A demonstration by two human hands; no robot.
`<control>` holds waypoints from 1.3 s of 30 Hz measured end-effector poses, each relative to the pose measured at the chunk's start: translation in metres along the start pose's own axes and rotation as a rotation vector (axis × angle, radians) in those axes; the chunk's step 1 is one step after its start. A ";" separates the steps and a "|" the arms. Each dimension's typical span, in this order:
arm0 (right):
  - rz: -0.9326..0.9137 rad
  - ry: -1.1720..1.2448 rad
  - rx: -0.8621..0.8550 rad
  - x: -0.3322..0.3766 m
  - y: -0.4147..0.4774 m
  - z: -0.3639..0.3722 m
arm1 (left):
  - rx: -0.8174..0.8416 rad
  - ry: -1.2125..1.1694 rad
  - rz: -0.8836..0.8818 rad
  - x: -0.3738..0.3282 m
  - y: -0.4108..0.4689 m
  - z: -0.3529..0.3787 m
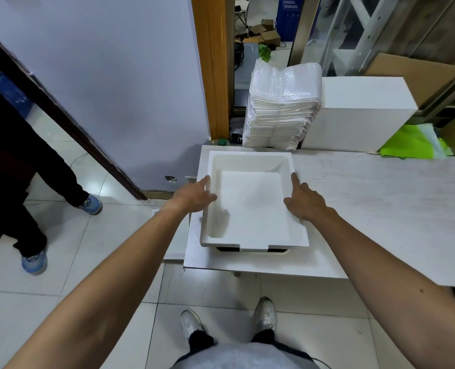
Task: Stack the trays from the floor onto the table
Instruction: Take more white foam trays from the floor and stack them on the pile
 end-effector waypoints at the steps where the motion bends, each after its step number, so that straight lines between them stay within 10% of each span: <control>1: 0.008 0.009 0.000 -0.001 -0.001 0.003 | 0.004 0.006 0.001 0.000 0.000 -0.001; 23: 0.072 0.172 -0.225 0.007 -0.032 0.010 | -0.103 -0.264 0.065 0.027 -0.037 0.036; 39: -0.403 0.106 -0.474 0.224 -0.028 -0.055 | -0.365 -0.336 -0.109 0.149 -0.085 -0.044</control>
Point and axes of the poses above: each hand's wrist, its own y-axis towards the middle knuckle, its own z-axis out of the palm, x = y × z, the point moved 8 cm from there along y, towards the middle knuckle, and after that the axes turned 7 degrees about -y, right-handed, at the moved point
